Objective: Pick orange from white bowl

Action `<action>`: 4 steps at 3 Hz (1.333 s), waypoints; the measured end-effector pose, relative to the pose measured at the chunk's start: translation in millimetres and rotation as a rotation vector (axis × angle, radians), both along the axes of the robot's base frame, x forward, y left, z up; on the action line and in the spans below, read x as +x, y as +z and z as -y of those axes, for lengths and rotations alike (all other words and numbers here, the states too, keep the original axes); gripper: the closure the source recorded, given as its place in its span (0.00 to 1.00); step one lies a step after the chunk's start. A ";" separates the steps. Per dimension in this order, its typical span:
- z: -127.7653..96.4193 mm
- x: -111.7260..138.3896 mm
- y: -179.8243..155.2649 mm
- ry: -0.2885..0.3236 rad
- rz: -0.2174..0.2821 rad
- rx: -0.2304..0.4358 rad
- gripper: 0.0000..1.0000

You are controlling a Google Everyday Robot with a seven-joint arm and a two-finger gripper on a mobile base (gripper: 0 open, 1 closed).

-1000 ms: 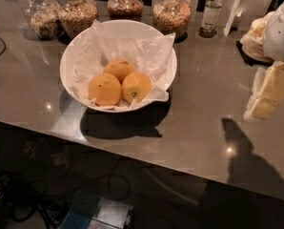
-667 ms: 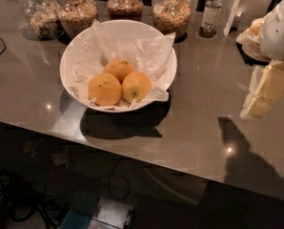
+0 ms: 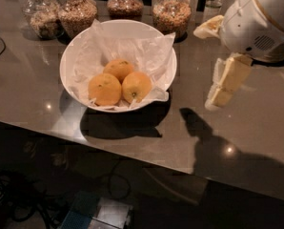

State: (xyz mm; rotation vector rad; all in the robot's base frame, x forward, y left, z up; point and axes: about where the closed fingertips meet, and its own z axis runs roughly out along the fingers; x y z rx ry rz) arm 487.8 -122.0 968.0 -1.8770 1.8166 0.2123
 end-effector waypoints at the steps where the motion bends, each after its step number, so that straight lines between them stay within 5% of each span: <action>1: -37.5 9.7 1.5 0.110 0.008 0.063 0.00; 2: -69.0 23.1 3.4 0.171 0.024 0.103 0.00; 3: -125.2 74.7 -12.3 0.180 -0.001 0.118 0.00; 4: -125.3 74.7 -12.3 0.180 -0.001 0.118 0.00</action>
Offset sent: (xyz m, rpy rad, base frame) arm 0.0398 0.1037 0.0045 0.1533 -0.0388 0.2415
